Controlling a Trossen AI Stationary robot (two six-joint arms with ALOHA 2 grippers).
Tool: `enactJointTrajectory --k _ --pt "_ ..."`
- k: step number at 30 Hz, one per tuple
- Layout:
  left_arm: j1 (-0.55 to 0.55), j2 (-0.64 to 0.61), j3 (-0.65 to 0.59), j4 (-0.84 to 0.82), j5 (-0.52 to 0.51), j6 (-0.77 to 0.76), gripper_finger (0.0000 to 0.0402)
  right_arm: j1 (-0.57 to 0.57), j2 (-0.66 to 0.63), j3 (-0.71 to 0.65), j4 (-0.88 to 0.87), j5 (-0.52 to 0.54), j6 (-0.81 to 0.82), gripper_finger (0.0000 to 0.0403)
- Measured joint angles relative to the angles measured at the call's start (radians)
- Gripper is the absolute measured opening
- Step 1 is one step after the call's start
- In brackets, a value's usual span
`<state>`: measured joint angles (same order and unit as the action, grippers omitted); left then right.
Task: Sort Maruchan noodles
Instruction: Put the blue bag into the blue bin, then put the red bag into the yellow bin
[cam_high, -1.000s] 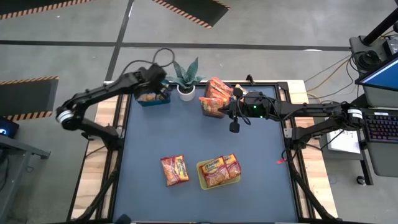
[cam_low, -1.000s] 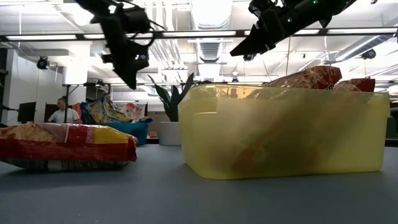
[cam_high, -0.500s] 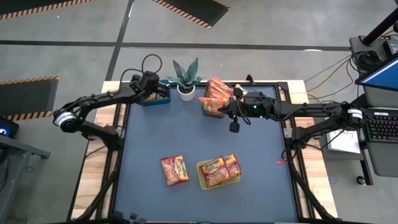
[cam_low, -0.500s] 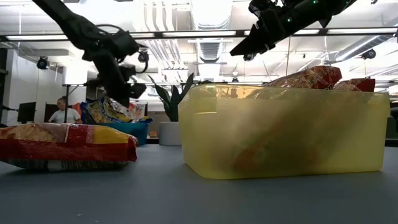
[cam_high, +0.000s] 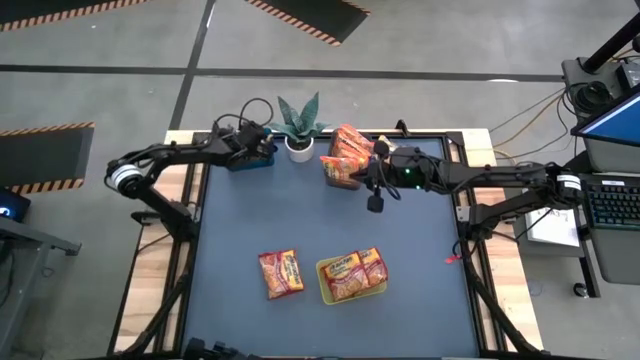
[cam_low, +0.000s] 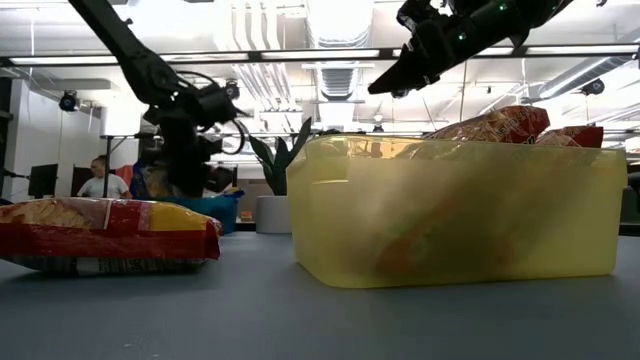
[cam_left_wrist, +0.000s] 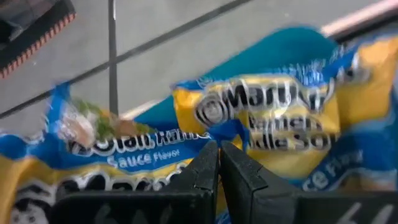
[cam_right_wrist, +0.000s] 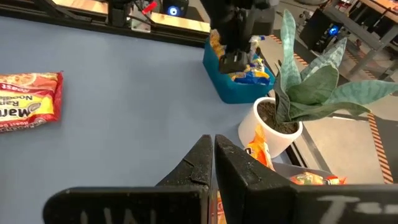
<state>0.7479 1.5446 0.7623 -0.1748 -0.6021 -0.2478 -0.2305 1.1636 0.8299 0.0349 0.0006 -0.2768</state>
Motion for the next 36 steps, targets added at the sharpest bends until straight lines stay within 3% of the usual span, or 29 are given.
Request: enactJointTrajectory --k 12,24,27,30,36 --pt "-0.001 0.082 0.000 -0.004 -0.023 -0.035 0.0000 -0.026 0.026 0.000 0.006 0.001 0.014 0.0009" --pt "-0.036 -0.131 0.177 -0.363 -0.001 0.010 0.0000 -0.026 0.026 0.000 0.006 0.001 0.014 0.0009" --pt "-0.085 -0.237 0.171 -0.382 0.017 0.031 0.0000 -0.026 0.026 0.000 0.006 0.000 0.023 0.0009" --pt "-0.169 -0.355 0.141 -0.378 0.110 0.040 0.0000 -0.026 0.026 0.000 0.006 0.001 0.042 0.0009" --pt "-0.433 -0.522 -0.005 -0.198 0.229 -0.048 0.0000 -0.026 0.026 0.000 0.007 0.001 0.080 0.0009"
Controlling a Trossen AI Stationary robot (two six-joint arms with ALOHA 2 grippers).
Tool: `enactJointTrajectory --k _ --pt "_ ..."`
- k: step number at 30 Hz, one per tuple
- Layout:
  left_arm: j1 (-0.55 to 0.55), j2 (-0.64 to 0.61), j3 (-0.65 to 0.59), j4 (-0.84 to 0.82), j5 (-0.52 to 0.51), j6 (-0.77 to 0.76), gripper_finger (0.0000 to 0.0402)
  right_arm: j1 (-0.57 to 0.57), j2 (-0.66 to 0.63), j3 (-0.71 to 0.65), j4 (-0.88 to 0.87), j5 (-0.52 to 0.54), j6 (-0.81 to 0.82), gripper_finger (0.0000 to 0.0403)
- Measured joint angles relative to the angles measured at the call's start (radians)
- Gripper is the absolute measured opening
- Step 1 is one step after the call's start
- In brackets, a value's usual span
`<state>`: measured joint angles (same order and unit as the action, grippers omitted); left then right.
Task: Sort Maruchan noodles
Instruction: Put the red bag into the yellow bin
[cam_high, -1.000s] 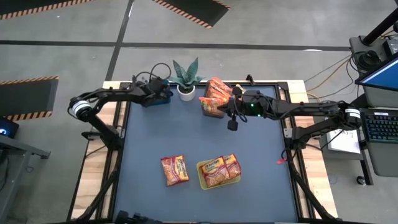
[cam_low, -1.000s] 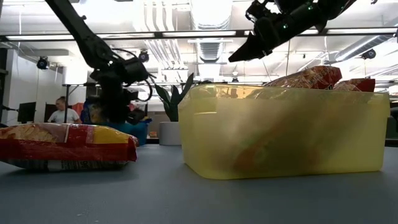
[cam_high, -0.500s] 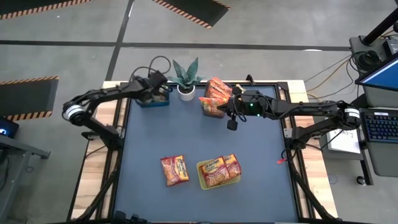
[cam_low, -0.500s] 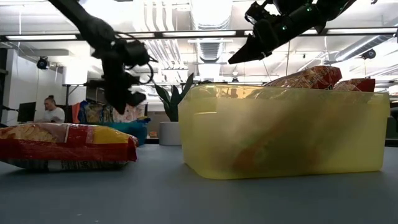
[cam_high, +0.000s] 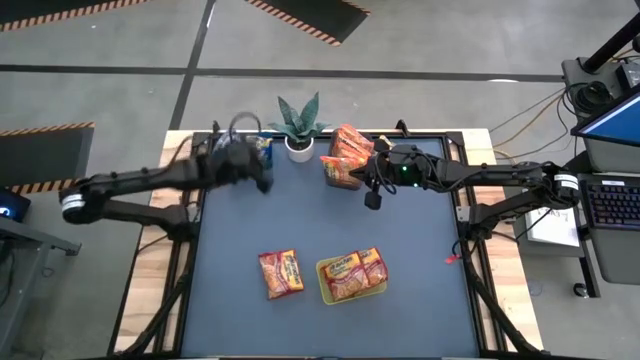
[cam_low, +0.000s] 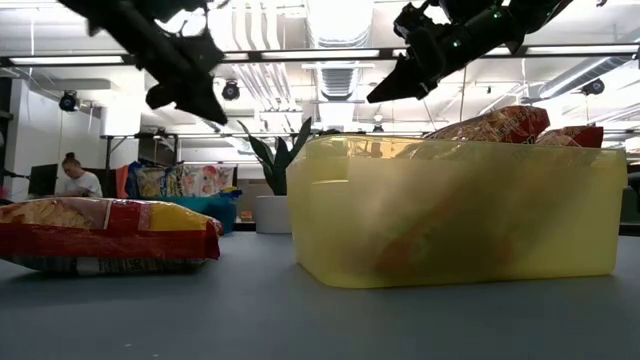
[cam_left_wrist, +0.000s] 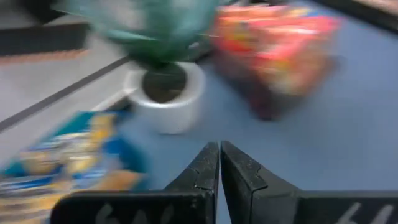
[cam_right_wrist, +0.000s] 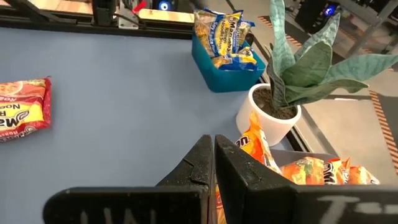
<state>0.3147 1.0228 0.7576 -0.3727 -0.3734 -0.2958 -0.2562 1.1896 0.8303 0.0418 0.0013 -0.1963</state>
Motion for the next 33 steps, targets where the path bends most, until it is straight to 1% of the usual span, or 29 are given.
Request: enactJointTrajectory --k 5,9,14,17,19,22,24,26,28,33 --pt "-0.238 -0.052 -0.147 0.212 -0.004 -0.035 0.0000 0.000 0.000 0.000 0.000 0.001 0.057 0.0009" --pt "-0.380 -0.063 -0.207 0.355 -0.006 -0.014 0.0000 0.000 0.001 0.000 -0.005 0.002 0.112 0.0009" --pt "-0.525 -0.059 -0.214 0.347 -0.007 0.000 0.0000 0.000 0.015 0.000 -0.060 0.001 0.223 0.0009" --pt "-0.600 -0.052 -0.214 0.339 -0.001 -0.001 0.0000 0.000 0.027 0.000 -0.199 0.003 0.321 0.0009" --pt "-0.647 -0.050 -0.214 0.316 -0.001 -0.012 0.0000 0.000 0.030 0.000 -0.345 0.060 0.403 0.0009" --pt "-0.705 -0.050 -0.214 0.272 -0.001 -0.040 0.0000 -0.018 0.024 0.000 -0.575 0.229 0.562 0.0009" --pt "-0.733 -0.050 -0.214 0.256 -0.002 -0.051 0.0000 -0.052 0.020 0.000 -0.711 0.307 0.672 0.0009" --pt "-0.747 -0.050 -0.215 0.249 -0.002 -0.052 0.0000 -0.107 0.017 0.000 -0.809 0.320 0.766 0.0009" --pt "-0.751 -0.051 -0.215 0.243 -0.002 -0.053 0.0000 -0.168 0.017 0.000 -0.859 0.321 0.816 0.0009" --pt "-0.752 -0.066 -0.215 0.163 -0.002 -0.087 0.0000 -0.311 0.017 0.000 -0.848 0.305 0.809 0.0009"
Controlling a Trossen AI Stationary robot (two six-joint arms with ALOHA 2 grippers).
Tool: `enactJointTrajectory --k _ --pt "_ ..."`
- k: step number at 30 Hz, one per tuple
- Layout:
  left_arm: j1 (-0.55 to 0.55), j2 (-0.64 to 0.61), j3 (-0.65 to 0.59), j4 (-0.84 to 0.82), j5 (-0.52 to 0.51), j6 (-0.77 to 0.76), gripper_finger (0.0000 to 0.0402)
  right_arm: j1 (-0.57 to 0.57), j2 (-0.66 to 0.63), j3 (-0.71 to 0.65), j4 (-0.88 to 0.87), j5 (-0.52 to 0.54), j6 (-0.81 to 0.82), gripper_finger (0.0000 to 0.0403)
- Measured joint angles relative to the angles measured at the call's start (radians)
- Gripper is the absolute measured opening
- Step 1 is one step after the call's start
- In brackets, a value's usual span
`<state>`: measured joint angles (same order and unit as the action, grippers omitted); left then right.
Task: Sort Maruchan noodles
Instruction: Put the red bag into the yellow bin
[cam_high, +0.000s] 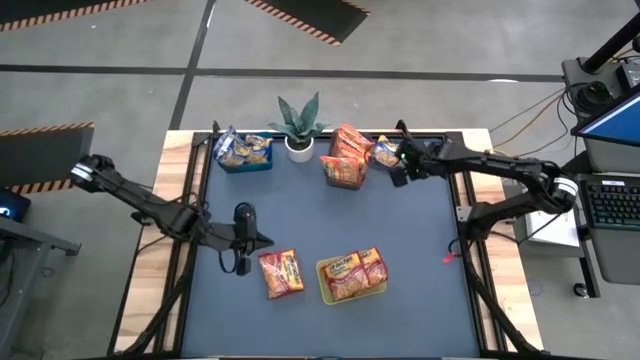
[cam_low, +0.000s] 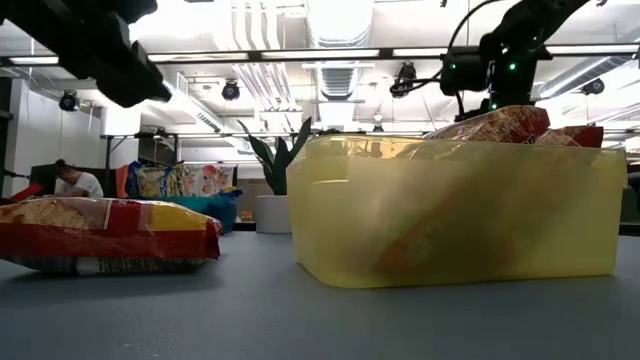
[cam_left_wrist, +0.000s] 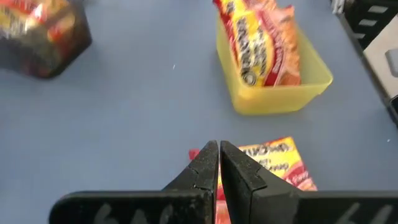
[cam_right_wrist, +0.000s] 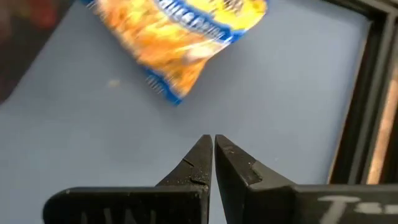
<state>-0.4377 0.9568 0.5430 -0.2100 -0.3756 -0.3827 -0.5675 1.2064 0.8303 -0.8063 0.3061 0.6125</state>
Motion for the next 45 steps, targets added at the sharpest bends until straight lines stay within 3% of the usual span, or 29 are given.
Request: enactJointTrajectory --k 7,14,18,25,33,40,45 --pt "0.000 0.002 0.000 -0.061 -0.008 -0.083 0.0000 -0.141 0.000 0.000 0.070 -0.044 -0.062 0.0009" --pt "0.001 0.062 -0.005 -0.062 -0.019 -0.170 0.0001 -0.139 0.000 -0.023 0.089 -0.048 -0.060 0.0009" --pt "0.001 0.105 -0.008 -0.061 -0.009 -0.211 0.0024 -0.117 0.000 -0.052 0.090 -0.048 -0.031 0.0009" --pt "-0.002 0.180 -0.027 -0.070 0.016 -0.317 0.0118 -0.020 -0.015 -0.061 0.094 -0.045 -0.002 0.0009" --pt "-0.040 0.254 -0.093 -0.051 0.045 -0.403 0.0222 0.138 -0.094 -0.058 0.222 -0.038 -0.005 0.0009" --pt "-0.048 0.288 -0.142 0.101 0.064 -0.427 0.0235 0.249 -0.120 -0.057 0.366 -0.016 -0.059 0.0009" --pt "-0.053 0.323 -0.167 0.116 0.070 -0.469 0.0231 0.309 -0.120 -0.057 0.501 -0.016 -0.146 0.0009"
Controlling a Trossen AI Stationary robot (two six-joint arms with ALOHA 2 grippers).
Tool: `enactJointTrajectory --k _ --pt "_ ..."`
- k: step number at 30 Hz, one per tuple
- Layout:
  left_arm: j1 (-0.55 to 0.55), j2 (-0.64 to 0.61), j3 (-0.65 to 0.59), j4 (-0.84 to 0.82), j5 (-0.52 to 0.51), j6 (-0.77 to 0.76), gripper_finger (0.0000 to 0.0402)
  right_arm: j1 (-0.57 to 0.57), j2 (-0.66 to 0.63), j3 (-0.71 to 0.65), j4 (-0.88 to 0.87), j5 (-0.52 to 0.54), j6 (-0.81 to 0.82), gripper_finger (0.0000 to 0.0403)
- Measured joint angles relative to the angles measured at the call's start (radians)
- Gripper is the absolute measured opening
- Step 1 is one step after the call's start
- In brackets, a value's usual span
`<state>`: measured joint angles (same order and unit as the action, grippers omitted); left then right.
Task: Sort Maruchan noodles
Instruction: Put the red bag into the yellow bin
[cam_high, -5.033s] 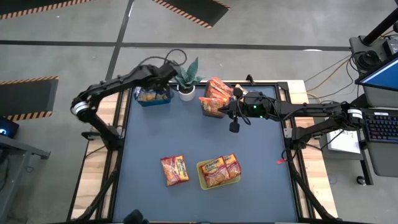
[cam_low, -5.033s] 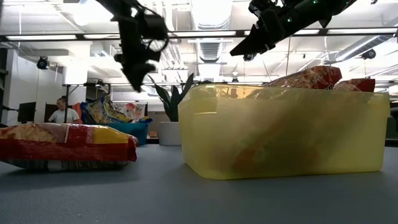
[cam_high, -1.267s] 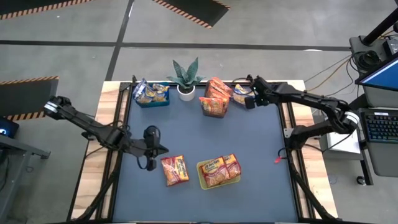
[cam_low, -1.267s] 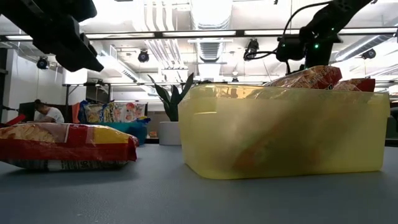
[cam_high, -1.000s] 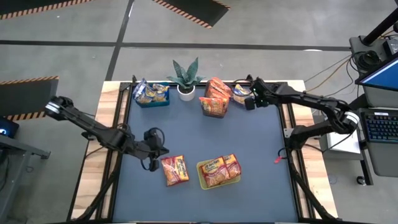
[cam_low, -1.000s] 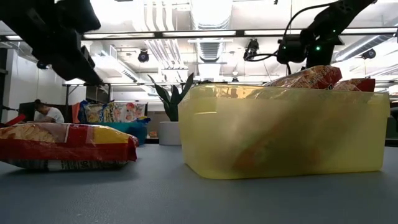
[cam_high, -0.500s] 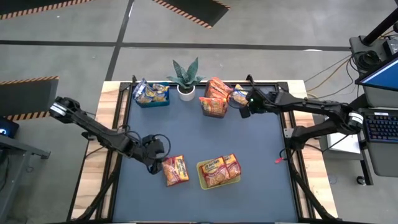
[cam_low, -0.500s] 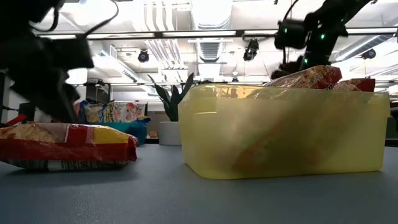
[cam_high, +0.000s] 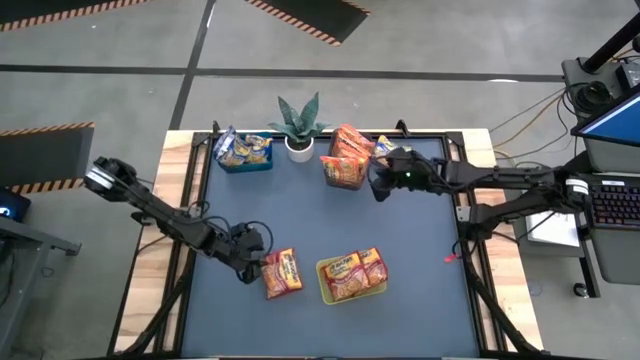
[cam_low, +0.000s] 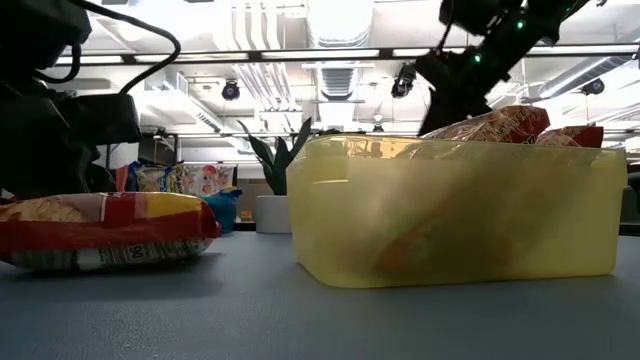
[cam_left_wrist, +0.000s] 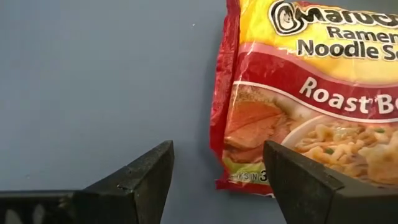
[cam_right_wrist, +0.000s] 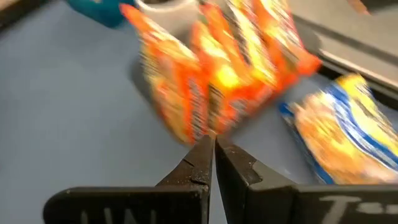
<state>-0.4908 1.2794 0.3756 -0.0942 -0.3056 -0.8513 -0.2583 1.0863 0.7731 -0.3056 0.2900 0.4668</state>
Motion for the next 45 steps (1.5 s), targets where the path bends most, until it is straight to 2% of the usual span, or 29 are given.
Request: enactJointTrajectory --k 6,9,13,21,24,29,37,41,45 --pt "-0.008 0.038 0.006 0.036 -0.016 0.015 0.0230 0.076 0.000 0.000 0.141 -0.002 -0.108 0.0009" --pt "-0.024 0.053 0.013 0.035 -0.042 0.027 0.0214 0.117 0.001 0.000 0.195 -0.010 -0.153 0.0009" --pt "-0.031 0.061 0.017 0.038 -0.047 0.030 0.0160 0.157 0.008 0.001 0.254 -0.009 -0.177 0.0009" --pt "-0.032 0.060 0.018 0.036 -0.039 0.074 0.0018 0.198 0.075 0.001 0.392 -0.010 -0.179 0.0009" --pt "-0.032 0.055 0.018 0.034 -0.053 0.100 0.0009 0.206 0.106 0.001 0.456 -0.044 -0.179 0.0018" --pt "-0.032 0.040 0.018 0.034 -0.117 0.168 0.0002 0.213 0.151 0.011 0.511 -0.081 -0.171 0.0065" --pt "-0.032 -0.010 0.018 0.035 -0.203 0.252 0.0000 0.234 0.247 0.084 0.524 -0.116 -0.179 0.0174" --pt "-0.032 -0.019 0.029 0.034 -0.247 0.302 0.0000 0.235 0.326 0.159 0.521 -0.224 -0.181 0.0216" --pt "-0.032 -0.018 0.053 0.035 -0.290 0.361 0.0000 0.235 0.432 0.255 0.520 -0.344 -0.222 0.0240"
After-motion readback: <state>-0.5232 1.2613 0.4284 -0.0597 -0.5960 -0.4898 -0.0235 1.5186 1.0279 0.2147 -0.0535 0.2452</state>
